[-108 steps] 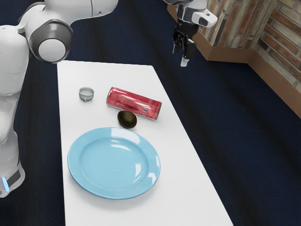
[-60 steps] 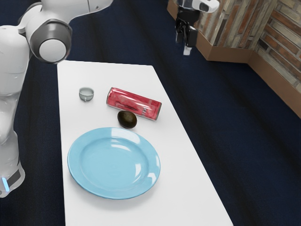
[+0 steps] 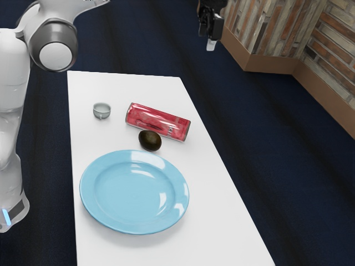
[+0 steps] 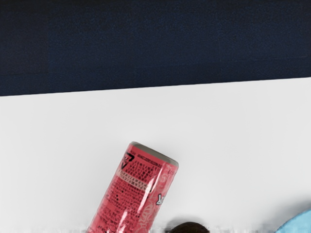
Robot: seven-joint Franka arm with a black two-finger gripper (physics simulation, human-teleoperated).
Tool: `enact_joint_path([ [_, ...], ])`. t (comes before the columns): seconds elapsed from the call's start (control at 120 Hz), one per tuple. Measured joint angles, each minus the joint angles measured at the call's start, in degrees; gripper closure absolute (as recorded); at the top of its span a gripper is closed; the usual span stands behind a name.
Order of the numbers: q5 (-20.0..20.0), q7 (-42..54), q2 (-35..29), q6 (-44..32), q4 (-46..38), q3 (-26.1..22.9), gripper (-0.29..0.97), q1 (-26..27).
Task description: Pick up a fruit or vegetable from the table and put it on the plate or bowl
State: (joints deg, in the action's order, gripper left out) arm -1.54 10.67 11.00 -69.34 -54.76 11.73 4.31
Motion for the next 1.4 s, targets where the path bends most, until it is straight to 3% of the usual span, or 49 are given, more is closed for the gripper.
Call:
enact_joint_path([
  [0.1,3.85,3.35,-2.18,0.3,-5.99,-3.51,0.0,0.09],
  [0.233,7.89,9.06,-12.76,-4.69,-25.53,-5.14,0.0,1.56],
  [0.35,8.95,16.15,-14.36,-8.31,-30.06,-5.45,0.0,1.02],
  [0.542,7.12,26.93,-15.51,-12.09,-32.97,-4.82,0.0,-0.13],
  [0.658,6.02,31.65,-19.64,-15.94,-39.12,-7.62,0.0,-0.3],
  [0.883,5.29,39.11,-17.53,-21.36,-44.56,-8.19,0.0,0.09],
  [1.125,5.2,45.08,-25.62,-27.7,-59.33,-7.11,0.0,-0.01],
  [1.4,5.36,49.53,-29.55,-33.34,-67.7,-6.86,0.0,0.0],
])
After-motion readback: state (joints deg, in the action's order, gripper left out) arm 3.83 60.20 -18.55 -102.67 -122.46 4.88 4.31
